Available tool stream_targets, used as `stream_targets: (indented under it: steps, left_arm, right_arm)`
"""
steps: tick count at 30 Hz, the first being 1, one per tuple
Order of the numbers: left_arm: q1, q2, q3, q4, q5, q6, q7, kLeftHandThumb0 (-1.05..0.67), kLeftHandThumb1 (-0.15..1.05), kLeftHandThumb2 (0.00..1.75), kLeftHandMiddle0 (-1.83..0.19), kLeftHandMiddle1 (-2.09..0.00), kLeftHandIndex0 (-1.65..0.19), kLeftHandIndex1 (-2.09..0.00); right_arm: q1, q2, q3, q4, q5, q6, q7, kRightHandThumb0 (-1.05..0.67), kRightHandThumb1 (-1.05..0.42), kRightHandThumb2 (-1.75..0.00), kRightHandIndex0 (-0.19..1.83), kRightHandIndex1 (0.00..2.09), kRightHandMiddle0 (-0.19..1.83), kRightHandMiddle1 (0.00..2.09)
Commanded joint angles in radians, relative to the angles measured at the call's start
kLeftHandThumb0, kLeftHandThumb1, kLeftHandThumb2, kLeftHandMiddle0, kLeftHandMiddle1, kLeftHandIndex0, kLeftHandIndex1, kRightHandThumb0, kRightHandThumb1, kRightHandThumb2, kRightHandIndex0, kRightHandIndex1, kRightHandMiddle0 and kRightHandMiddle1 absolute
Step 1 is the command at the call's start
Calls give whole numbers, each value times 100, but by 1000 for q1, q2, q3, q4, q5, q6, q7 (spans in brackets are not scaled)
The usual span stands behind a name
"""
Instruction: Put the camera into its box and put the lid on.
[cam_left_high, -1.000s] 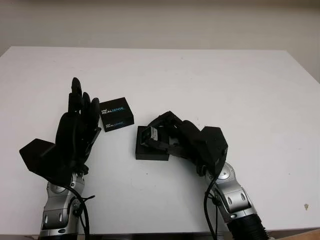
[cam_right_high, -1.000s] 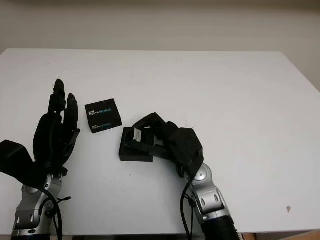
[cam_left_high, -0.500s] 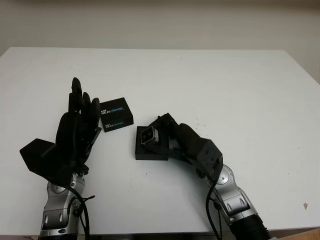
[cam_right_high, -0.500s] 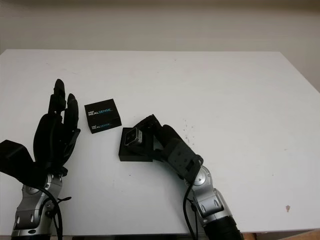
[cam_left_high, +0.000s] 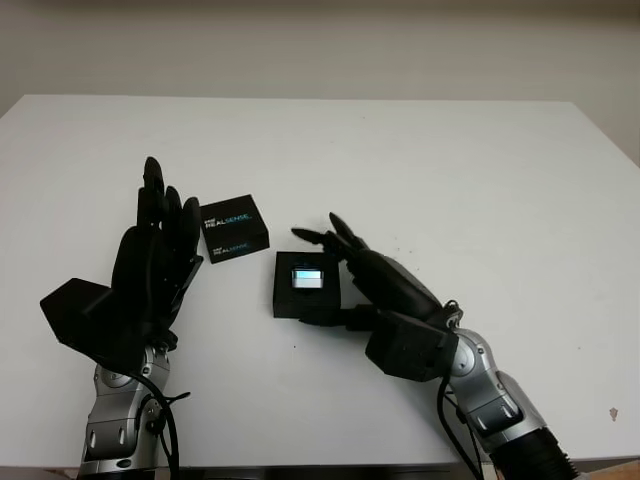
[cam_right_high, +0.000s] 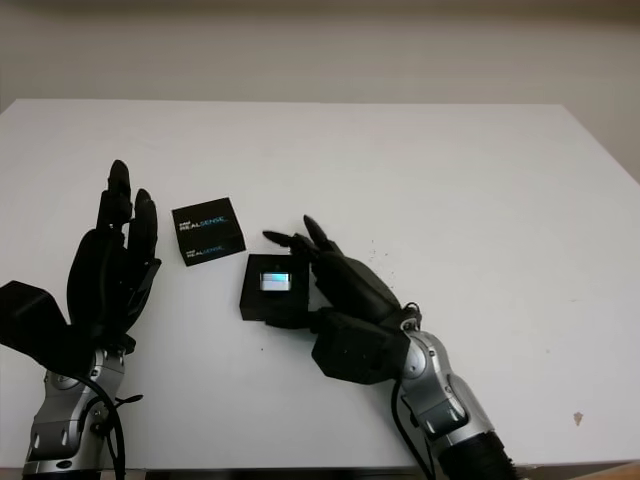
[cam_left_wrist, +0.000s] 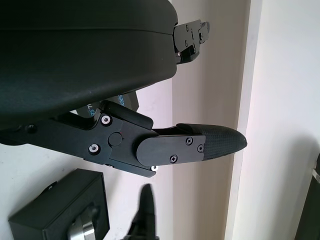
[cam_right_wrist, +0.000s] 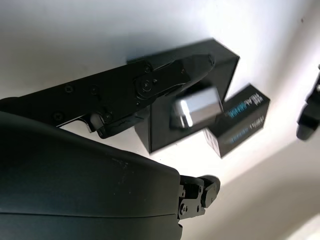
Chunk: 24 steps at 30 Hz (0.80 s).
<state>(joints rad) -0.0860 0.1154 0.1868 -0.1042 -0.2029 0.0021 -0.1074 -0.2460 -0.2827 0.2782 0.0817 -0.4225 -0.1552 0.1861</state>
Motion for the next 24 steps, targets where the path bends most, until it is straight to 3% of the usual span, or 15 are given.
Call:
stream_targets:
  steps: [1,11,16,17,21,24]
  left_arm:
    - [5,3,-3,-13,-1,3,-4,-72,105,44,19,0,19,0]
    - [0,2,-5,-18,5,12,4,-72,105,44,19,0,19,0]
    - [-6,-5,-6,-17,-5,14,3,-71,105,42,19,0,19,0]
    - [-7,-5,-7,-17,-4,15,4,-71,105,42,19,0,19,0]
    - [-8,-2,-11,-17,2,15,8,-72,105,42,19,0,19,0]
    - [-9,-1,-12,-18,4,15,9,-72,105,42,19,0,19,0]
  right_arm:
    - [-14,-9,-16,-23,10,-20,-6,-58,-96,-6,-19,0,-3,19]
    - [-39,-3,-65,-41,35,-58,-40,-54,-94,-5,-17,2,3,16]
    - [-80,0,-114,-28,101,-100,-53,-47,-89,-4,8,15,14,20]
    - [-89,-1,-122,-27,112,-100,-51,-46,-89,-4,17,19,20,23]
    - [-128,-10,-140,-15,128,-103,-46,-46,-86,-5,43,35,19,82]
    - [-136,-32,-131,-33,92,-88,-32,-48,-86,-5,45,39,22,97]
